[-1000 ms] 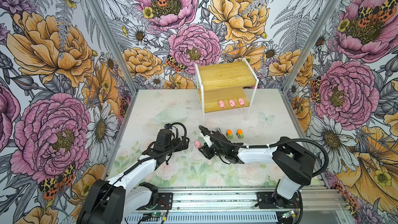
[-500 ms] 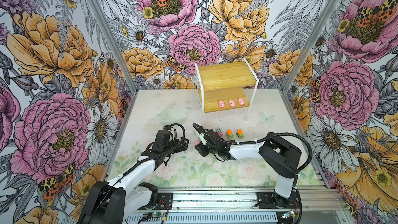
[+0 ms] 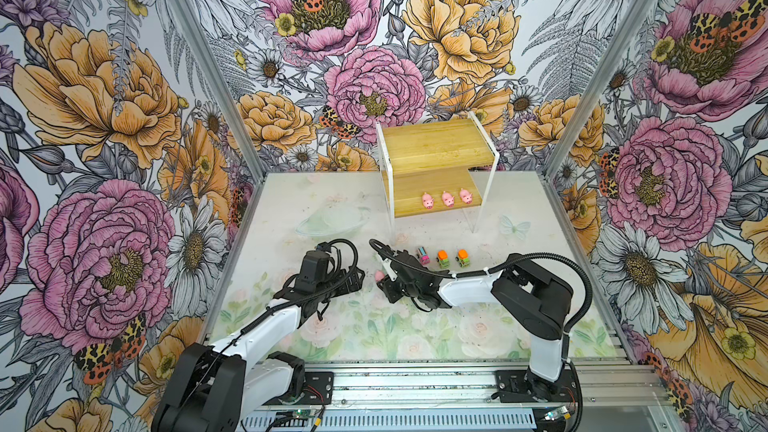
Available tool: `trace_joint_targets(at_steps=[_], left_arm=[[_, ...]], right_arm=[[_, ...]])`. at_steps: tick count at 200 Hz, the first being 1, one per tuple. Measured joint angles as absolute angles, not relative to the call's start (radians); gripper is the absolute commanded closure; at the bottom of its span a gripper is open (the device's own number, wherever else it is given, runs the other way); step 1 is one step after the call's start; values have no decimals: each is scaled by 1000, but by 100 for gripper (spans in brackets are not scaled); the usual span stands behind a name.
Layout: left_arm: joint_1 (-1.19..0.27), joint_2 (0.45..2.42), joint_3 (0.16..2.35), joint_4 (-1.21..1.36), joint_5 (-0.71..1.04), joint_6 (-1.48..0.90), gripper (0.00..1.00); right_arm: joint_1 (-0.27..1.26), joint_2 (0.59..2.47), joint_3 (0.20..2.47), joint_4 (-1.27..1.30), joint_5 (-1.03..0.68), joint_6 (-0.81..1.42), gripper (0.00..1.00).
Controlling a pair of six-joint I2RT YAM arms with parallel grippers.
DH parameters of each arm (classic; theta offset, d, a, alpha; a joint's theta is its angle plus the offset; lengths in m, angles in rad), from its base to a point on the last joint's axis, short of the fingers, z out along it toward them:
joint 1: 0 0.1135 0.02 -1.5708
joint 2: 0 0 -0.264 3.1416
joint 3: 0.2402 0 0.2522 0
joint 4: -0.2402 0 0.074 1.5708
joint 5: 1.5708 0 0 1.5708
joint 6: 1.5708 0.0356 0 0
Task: Place and organize the plastic toys onto the shelf
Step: 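Lower the right gripper around the last pink pig and close it, then lift the pink pig with the right gripper and carry it to the shelf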
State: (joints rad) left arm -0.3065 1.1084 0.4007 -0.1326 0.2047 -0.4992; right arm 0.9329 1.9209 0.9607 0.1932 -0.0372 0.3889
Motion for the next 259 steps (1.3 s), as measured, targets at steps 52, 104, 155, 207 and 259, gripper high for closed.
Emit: trace_joint_targets(at_steps=[52, 104, 155, 207, 259], left_arm=[[-303, 1108, 401, -132, 208, -499, 1], [-303, 1108, 401, -132, 208, -500, 1], [-305, 1136, 402, -131, 223, -498, 1], [-377, 1172, 443, -121, 235, -461, 1], [-451, 1216, 481, -88, 243, -403, 1]], right_arm=[[928, 1919, 957, 200, -39, 388, 72], [905, 1858, 897, 208, -57, 388, 73], [888, 1721, 847, 216, -60, 388, 73], [826, 1563, 824, 200, -51, 373, 73], [730, 1442, 810, 146, -33, 327, 73]])
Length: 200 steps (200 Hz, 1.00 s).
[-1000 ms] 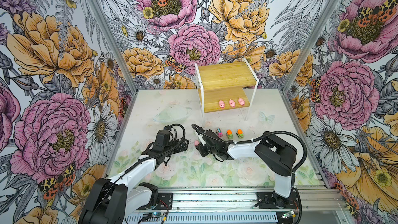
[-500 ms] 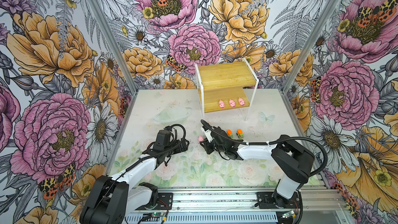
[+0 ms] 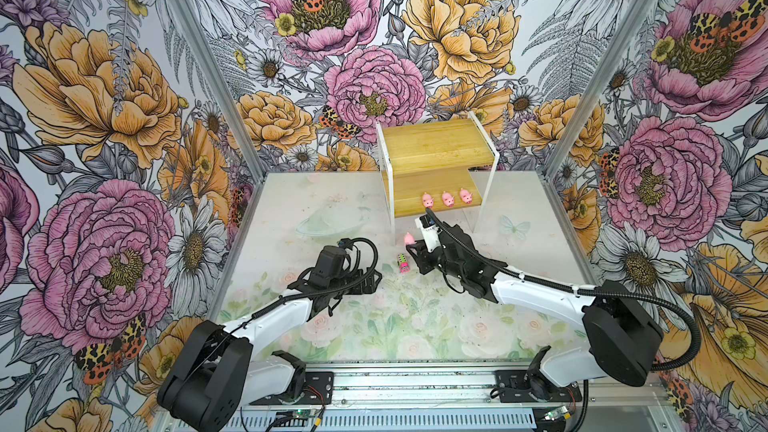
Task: Place and organize the plastic toys onto the shelf
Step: 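Lift the pink pig with the right gripper and carry it to the shelf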
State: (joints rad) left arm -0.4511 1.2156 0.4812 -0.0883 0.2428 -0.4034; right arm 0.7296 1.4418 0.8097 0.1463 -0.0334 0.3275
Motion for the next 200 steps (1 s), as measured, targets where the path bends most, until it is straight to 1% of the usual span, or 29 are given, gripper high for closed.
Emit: trace_joint_targets(at_steps=[36, 63, 112, 200], left_arm=[[-455, 1240, 502, -70, 246, -385, 1], [-455, 1264, 514, -63, 246, -384, 1], [-456, 1272, 519, -62, 249, -359, 1], [-469, 1272, 519, -55, 249, -336, 1]], right_arm=[[681, 1420, 827, 102, -14, 286, 73], [667, 1431, 889, 75, -11, 256, 73], [666, 1528, 1031, 71, -4, 221, 73], [652, 1656, 1147, 60, 16, 215, 73]])
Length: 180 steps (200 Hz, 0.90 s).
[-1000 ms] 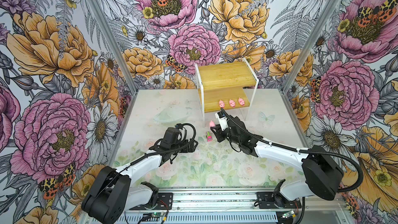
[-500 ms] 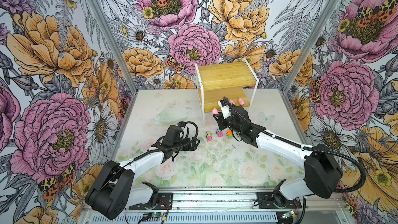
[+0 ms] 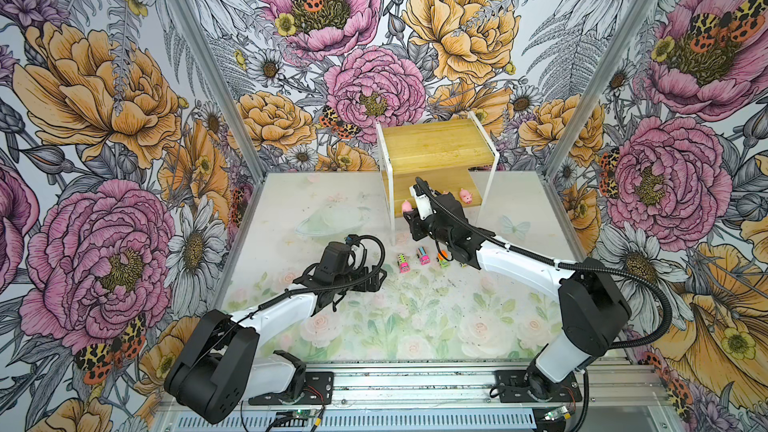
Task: Place and organize the plastic toys onto the shelf
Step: 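Lift the pink pig with the right gripper and carry it to the shelf, then lower the pig onto the lower bamboo shelf at the row's end and open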
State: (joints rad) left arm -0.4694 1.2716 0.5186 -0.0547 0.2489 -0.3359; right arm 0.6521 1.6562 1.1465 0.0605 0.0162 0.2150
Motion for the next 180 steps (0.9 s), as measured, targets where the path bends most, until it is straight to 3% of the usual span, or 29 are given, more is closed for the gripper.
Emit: trace_joint_targets(at_steps=[180], left_arm=[[-469, 1272, 519, -55, 248, -332, 1]], right_arm=[[620, 1764, 1243, 63, 4, 216, 73]])
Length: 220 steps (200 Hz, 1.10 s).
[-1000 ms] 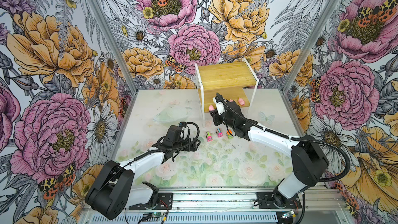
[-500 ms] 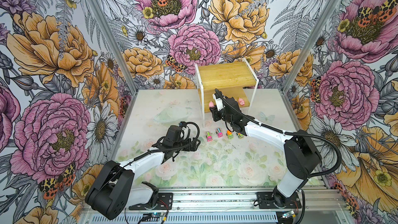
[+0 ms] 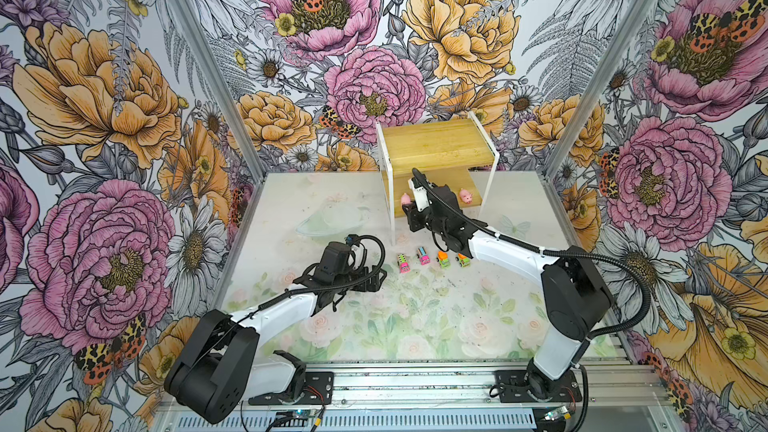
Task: Place and organize the plastic toys onto the shelf
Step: 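Lower the pig onto the lower bamboo shelf at the row's end and open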
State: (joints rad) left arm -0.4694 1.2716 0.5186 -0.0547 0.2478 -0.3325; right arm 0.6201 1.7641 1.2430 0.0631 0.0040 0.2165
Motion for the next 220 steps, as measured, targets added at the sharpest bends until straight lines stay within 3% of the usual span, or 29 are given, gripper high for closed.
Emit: trace_joint_targets(at_steps=[109, 220], left_arm=[[-469, 1272, 519, -55, 248, -332, 1], [-469, 1272, 519, -55, 246, -332, 1]], right_arm=[[620, 1803, 1258, 96, -7, 231, 71], [625, 1803, 1258, 91, -7, 233, 54]])
